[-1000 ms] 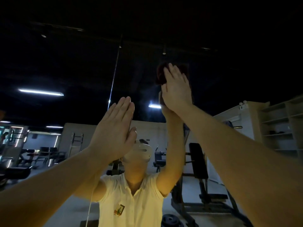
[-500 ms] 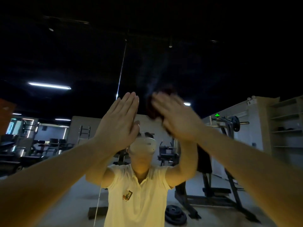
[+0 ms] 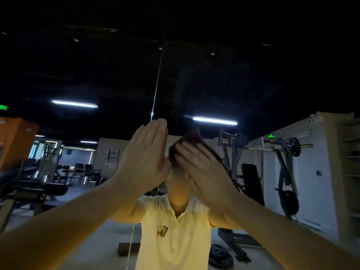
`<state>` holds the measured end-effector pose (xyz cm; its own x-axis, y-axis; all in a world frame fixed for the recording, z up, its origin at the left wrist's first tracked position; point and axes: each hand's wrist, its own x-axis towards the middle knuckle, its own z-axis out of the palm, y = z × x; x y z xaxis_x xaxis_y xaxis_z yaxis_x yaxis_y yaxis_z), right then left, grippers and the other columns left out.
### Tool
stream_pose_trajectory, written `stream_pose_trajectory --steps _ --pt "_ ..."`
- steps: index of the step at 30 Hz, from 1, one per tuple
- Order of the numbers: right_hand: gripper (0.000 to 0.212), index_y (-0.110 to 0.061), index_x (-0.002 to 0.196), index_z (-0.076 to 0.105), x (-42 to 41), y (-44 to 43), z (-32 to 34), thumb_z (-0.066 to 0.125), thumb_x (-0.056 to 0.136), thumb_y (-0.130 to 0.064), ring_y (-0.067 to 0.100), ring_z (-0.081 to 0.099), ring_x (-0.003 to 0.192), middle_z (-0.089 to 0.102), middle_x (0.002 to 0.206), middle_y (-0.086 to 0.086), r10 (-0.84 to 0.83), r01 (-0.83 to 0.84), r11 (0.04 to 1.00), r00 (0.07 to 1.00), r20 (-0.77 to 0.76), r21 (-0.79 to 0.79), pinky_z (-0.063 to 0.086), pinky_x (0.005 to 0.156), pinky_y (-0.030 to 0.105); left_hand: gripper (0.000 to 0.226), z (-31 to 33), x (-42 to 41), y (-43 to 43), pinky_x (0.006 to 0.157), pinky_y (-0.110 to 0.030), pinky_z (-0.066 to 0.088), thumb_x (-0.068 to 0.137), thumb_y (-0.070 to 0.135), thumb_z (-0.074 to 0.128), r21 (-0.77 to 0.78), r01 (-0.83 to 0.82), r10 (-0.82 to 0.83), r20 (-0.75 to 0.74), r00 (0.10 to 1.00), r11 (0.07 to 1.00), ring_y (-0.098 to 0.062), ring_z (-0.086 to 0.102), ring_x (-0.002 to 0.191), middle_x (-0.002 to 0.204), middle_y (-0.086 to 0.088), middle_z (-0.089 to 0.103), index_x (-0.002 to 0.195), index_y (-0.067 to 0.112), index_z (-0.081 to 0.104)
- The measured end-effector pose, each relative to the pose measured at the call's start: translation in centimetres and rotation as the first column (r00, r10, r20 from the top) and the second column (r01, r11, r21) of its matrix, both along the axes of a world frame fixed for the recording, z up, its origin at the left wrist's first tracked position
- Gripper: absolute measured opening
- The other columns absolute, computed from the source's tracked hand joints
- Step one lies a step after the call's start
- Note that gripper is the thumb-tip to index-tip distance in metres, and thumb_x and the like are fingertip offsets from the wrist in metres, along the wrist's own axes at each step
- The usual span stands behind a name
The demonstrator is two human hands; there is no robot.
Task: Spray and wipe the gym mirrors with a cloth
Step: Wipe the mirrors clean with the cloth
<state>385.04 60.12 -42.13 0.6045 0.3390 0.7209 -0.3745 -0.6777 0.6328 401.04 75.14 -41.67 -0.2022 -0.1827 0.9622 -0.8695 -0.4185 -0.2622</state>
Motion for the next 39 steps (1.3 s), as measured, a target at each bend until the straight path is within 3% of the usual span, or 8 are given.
stream_pose_trajectory --steps 5,10,14,22,26,30,33,39 --pt "0.068 -0.019 0.157 0.036 -2.6 -2.2 3.5 0.05 0.092 -0.034 0.022 0.019 0.156 0.027 0.168 0.006 -0.195 0.171 0.967 0.974 -0.115 -0.192 0.006 0.128 0.046 0.086 -1.1 0.4 -0.5 0.125 -0.052 0.028 0.094 0.046 0.058 0.119 -0.073 0.068 0.044 0.997 0.99 -0.035 0.033 0.154 0.165 -0.022 0.035 0.16 -0.002 0.03" --pt "0.064 -0.015 0.163 0.021 -2.6 -1.6 11.6 0.035 0.103 -0.031 0.02 0.008 0.159 0.012 0.173 0.006 -0.209 0.154 0.969 0.928 0.308 0.193 0.001 0.127 0.04 0.086 -2.5 -0.8 -1.3 0.125 -0.05 0.023 0.093 0.049 0.054 0.102 -0.052 0.052 0.005 0.999 0.993 -0.036 0.033 0.154 0.165 -0.023 0.035 0.159 -0.001 0.031" --pt "0.066 -0.012 0.161 0.026 -0.1 -0.2 6.8 0.019 0.1 -0.034 0.023 0.012 0.159 0.017 0.171 0.009 -0.142 0.009 0.955 0.893 0.427 0.297 0.011 0.129 0.048 0.079 -4.1 -1.8 -2.2 0.124 -0.052 0.028 0.096 0.044 0.05 0.062 0.006 -0.005 -0.007 1.0 0.998 -0.035 0.032 0.154 0.165 -0.022 0.035 0.158 0.0 0.03" --pt "0.072 -0.011 0.16 0.028 -3.4 -2.9 -12.5 0.048 0.095 -0.033 0.028 0.012 0.159 0.017 0.17 0.011 -0.102 0.102 0.994 0.995 -0.02 -0.037 0.009 0.128 0.053 0.063 -8.6 -2.7 -2.6 0.128 -0.049 0.022 0.102 0.026 0.047 0.059 0.115 -0.109 -0.103 0.989 0.992 -0.033 0.029 0.156 0.165 -0.022 0.034 0.159 0.0 0.035" --pt "0.066 -0.018 0.16 0.023 -5.0 -4.7 -9.1 0.04 0.101 -0.043 0.027 0.014 0.158 0.017 0.168 0.01 -0.233 0.171 0.947 0.947 -0.219 -0.271 0.007 0.129 0.051 0.072 -10.5 -2.8 -2.7 0.129 -0.049 0.02 0.102 0.033 0.057 0.131 0.047 -0.038 -0.073 0.997 0.99 -0.033 0.024 0.157 0.167 -0.022 0.03 0.16 0.0 0.031" --pt "0.063 -0.014 0.161 0.024 -3.2 -3.1 -0.6 0.039 0.103 -0.036 0.026 0.014 0.158 0.017 0.171 0.011 -0.2 0.196 0.98 0.969 0.146 0.043 0.013 0.128 0.052 0.075 -11.8 -2.8 -2.4 0.128 -0.052 0.023 0.098 0.032 0.062 0.098 0.056 -0.045 -0.11 0.993 0.994 -0.033 0.025 0.157 0.166 -0.022 0.032 0.159 0.0 0.032" --pt "0.063 -0.011 0.161 0.027 -0.4 -0.7 -1.2 0.034 0.102 -0.032 0.026 0.014 0.159 0.019 0.171 0.012 -0.146 0.067 0.968 0.933 0.327 0.241 0.012 0.128 0.051 0.07 -13.2 -2.6 -2.0 0.125 -0.056 0.029 0.097 0.024 0.063 0.056 0.068 -0.063 -0.082 0.995 0.996 -0.038 0.032 0.154 0.162 -0.027 0.038 0.156 -0.006 0.038" --pt "0.066 -0.012 0.163 0.024 0.6 0.3 -11.5 0.026 0.102 -0.037 0.026 0.002 0.16 0.01 0.172 0.011 -0.063 0.029 0.978 0.985 0.162 0.207 0.002 0.129 0.051 0.058 -16.0 -2.5 -1.4 0.123 -0.058 0.033 0.102 0.024 0.051 0.077 0.073 -0.06 -0.155 0.986 0.994 -0.038 0.036 0.152 0.158 -0.027 0.043 0.151 -0.005 0.044"
